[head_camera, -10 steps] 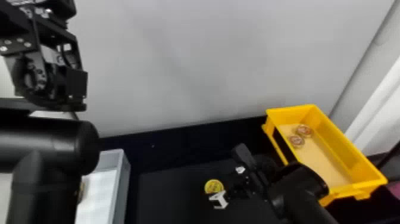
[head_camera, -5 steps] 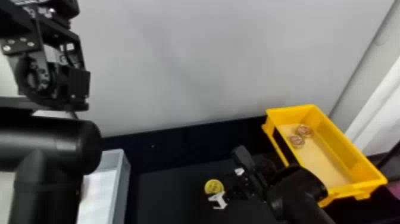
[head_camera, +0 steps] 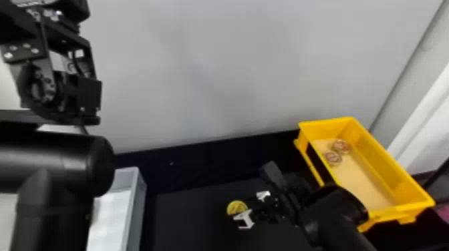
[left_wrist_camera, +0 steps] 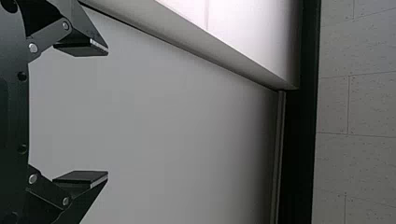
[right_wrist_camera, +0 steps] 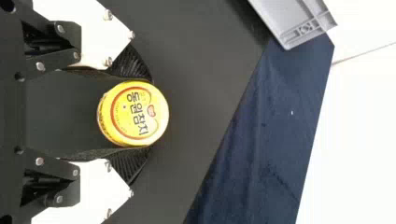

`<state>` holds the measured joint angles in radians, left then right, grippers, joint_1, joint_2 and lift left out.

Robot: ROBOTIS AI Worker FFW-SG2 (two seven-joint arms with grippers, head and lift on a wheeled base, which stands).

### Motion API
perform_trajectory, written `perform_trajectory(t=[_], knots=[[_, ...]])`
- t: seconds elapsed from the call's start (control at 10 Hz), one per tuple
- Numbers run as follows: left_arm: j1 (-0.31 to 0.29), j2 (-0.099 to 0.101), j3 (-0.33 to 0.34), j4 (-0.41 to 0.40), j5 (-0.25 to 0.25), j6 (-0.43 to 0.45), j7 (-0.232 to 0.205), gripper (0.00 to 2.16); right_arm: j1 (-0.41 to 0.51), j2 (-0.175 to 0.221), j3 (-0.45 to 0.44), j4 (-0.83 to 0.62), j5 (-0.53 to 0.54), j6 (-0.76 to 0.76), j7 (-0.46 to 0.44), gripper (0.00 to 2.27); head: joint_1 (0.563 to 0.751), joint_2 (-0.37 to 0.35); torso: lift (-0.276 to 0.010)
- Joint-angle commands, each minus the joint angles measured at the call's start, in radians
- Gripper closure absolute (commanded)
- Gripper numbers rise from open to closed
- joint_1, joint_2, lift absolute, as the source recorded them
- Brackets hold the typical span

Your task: Pick up the round yellow can and place it in the yellow rectangular box

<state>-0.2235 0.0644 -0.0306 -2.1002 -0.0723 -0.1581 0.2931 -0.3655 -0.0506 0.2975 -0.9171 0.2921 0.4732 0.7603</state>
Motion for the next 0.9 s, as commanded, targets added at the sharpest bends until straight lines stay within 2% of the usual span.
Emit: perform_trajectory(t=[0.0,0.1,0.2,0.3,0.5,0.7,0.8], knots=[[0.012,-0.001,0.0,-0.004,0.013,-0.001,0.0,0.31,0.085,-0.044,-0.034,-0.244,0.001,0.165,0.042,0.6,0.74,0.018,0.0],[0.012,-0.003,0.001,-0.004,0.016,0.0,0.0,0.31,0.132,-0.081,-0.066,-0.41,0.009,0.253,0.058,0.6,0.74,0.018,0.0],[0.016,0.0,0.008,-0.009,0.02,0.006,0.0,0.31,0.161,-0.098,-0.136,-0.526,0.049,0.303,0.084,0.6,0.74,0.018,0.0],[0.019,0.005,0.015,-0.017,0.02,0.014,0.0,0.31,0.168,-0.098,-0.208,-0.597,0.067,0.333,0.079,0.6,0.74,0.018,0.0],[0.012,0.022,0.014,-0.026,0.02,0.029,0.0,0.31,0.137,-0.129,-0.337,-0.669,0.101,0.348,0.053,0.6,0.74,0.018,0.0],[0.007,0.026,0.012,-0.026,0.02,0.034,-0.001,0.31,0.12,-0.17,-0.423,-0.669,0.112,0.336,0.015,0.6,0.74,0.018,0.0],[0.006,0.028,0.011,-0.027,0.02,0.035,-0.003,0.31,0.12,-0.175,-0.483,-0.668,0.112,0.32,-0.027,0.6,0.74,0.018,0.0]])
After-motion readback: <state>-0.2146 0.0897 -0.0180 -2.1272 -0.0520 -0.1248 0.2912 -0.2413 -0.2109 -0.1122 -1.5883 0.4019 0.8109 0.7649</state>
